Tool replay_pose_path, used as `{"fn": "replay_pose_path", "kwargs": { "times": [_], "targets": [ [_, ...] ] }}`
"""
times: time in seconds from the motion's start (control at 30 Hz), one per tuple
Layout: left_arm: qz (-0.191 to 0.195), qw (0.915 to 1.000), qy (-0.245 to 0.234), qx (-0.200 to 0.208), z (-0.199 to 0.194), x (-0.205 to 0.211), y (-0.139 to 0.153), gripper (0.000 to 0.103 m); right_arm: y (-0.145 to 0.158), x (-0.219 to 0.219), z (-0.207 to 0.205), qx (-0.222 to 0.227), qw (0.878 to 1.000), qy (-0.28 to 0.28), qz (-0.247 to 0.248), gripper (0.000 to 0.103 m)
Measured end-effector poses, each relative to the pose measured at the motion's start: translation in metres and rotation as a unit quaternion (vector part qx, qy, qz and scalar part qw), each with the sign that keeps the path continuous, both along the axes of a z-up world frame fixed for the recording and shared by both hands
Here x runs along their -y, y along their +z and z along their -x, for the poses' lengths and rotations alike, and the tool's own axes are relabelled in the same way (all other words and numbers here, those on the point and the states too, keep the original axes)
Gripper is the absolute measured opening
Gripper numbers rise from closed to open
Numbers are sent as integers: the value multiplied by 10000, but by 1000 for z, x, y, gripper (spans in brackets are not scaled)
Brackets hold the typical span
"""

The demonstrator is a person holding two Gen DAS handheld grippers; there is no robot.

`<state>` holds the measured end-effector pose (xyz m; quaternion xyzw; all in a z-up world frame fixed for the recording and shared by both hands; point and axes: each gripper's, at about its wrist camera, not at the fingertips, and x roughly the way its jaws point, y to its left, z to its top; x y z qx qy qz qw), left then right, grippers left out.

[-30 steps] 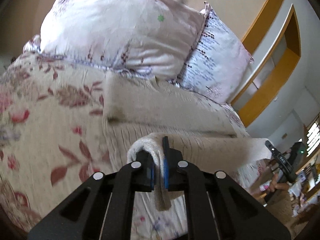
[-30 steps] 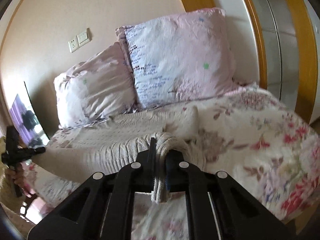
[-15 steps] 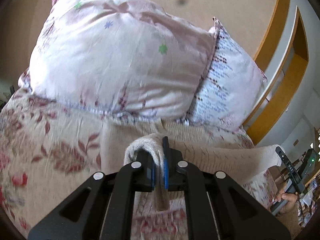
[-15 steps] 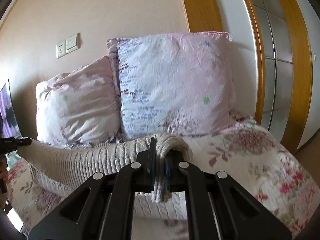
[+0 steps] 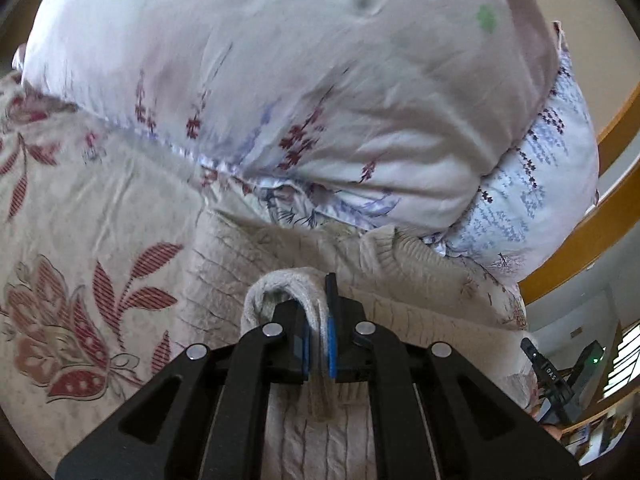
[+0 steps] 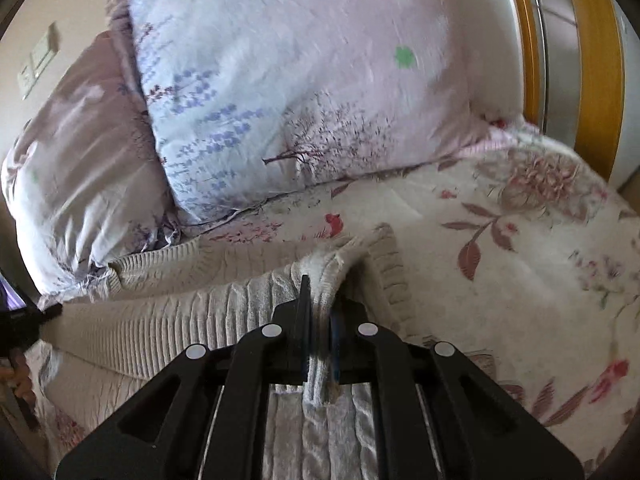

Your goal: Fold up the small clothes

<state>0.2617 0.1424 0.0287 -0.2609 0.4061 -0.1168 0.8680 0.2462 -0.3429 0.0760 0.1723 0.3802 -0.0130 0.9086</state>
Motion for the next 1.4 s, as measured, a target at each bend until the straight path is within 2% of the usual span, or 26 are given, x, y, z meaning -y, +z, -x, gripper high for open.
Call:
{"fn": "replay_pose_path", "kwargs": {
  "times": [0.1, 0.13, 0.17, 0.2, 0.23, 0.27, 0.37, 0.5, 0.63, 0.77, 0.87, 1.0, 1.1, 1.23, 1.4],
  "targets": [
    [90, 9999, -30, -75, -6, 1, -3, 9, -2, 5, -12, -128, 9996, -77, -225, 11],
    [176, 9998, -9, -125, -10, 0, -4, 10, -4, 8, -18, -225, 9987, -156, -421, 21],
    [273, 9995, -3, -184, -14, 0, -6, 17, -5, 12, -24, -302, 9976, -192, -585, 31],
    [406, 9989, -2, -244, -18, 1, -7, 26, -7, 15, -30, -356, 9958, -213, -818, 51],
    [619, 9977, 19, -291, -21, -1, -9, 31, -9, 17, -34, -348, 9938, -230, -1031, 57],
    [756, 9967, 41, -305, -23, -2, -10, 37, -8, 19, -38, -276, 9925, -277, -1161, 57],
    [986, 9947, 95, -272, -24, -5, -6, 49, -2, 16, -44, -160, 9930, -266, -1137, 57],
    [828, 9963, 237, 74, -12, -12, 9, 66, 14, 18, -33, 179, 9933, -155, -1129, 57],
    [683, 9970, 263, 233, 0, -20, 23, 66, 29, 23, -15, 392, 9951, -206, -881, 57],
    [400, 9985, 226, 312, 12, -21, 29, 66, 29, 29, -7, 369, 9946, -186, -947, 57],
    [336, 9989, 154, 290, 19, -21, 29, 66, 28, 32, -1, 303, 9943, -188, -1009, 57],
    [53, 9997, 75, 212, 30, -21, 27, 66, 25, 32, 9, 128, 9969, -133, -760, 56],
    [-70, 9998, -7, 198, 39, -22, 23, 66, 20, 34, 16, -37, 9981, -20, -612, 46],
    [-268, 9996, -66, 98, 49, -23, 16, 64, 7, 38, 23, -324, 9984, 73, -456, 41],
    [-557, 9984, -128, 52, 56, -20, 10, 57, -8, 34, 27, -612, 9977, 184, -215, 38]
  ]
}}
